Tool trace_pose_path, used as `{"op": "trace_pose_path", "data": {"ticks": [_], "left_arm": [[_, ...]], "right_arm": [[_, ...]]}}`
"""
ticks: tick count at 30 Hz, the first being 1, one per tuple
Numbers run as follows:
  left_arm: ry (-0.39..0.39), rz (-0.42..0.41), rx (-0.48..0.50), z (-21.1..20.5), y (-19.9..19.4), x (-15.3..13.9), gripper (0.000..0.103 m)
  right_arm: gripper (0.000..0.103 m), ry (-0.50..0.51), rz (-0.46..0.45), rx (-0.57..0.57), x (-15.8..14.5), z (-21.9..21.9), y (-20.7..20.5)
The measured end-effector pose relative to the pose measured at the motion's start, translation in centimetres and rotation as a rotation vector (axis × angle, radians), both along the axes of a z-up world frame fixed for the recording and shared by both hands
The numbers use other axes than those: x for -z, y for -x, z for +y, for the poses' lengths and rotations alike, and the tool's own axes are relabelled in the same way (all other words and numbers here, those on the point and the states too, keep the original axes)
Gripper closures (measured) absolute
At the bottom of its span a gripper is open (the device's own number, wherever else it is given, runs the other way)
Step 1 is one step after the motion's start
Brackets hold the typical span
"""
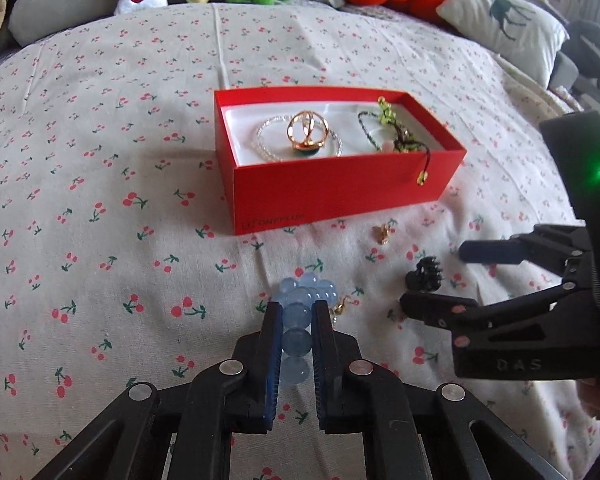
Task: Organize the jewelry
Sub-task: 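Grasp the black hair clip with the right tool, then lower the blue bracelet into the box with the left tool while the right tool places the black clip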
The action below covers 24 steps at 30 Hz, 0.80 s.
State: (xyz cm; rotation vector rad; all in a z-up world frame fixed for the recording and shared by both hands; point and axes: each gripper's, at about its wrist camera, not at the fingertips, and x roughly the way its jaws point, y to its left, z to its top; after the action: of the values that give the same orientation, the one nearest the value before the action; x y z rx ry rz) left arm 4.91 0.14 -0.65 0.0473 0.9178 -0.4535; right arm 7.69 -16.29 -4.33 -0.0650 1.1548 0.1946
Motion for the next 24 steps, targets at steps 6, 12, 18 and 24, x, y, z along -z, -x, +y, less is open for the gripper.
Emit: {"op": "trace_pose_path", "data": {"ticks": [6,12,18,24], "left_arm": [[0.018,0.022,-0.034,0.2,-0.2,-0.7,0.095],[0.034,0.064,-0.074,0.3,-0.5,-0.8,0.095],[0.063,0.113,-0.118,0.6,-1.0,-0.9,0.095],[0.105,0.134,-0.142,0.6,-1.4,-1.6,0.095]], "right_arm": [[0.060,-0.050,0.023,0.051,-0.4,-0.9,-0.6],[0.077,-0.166,0.082,0.092,-0.7,-2.3,-0.9],[0.077,-0.224,0.121,0.127,-1.4,-3.2,-0.4],[0.077,-0.253,0.132,0.148,-2.5,-3.7,-0.1]]}}
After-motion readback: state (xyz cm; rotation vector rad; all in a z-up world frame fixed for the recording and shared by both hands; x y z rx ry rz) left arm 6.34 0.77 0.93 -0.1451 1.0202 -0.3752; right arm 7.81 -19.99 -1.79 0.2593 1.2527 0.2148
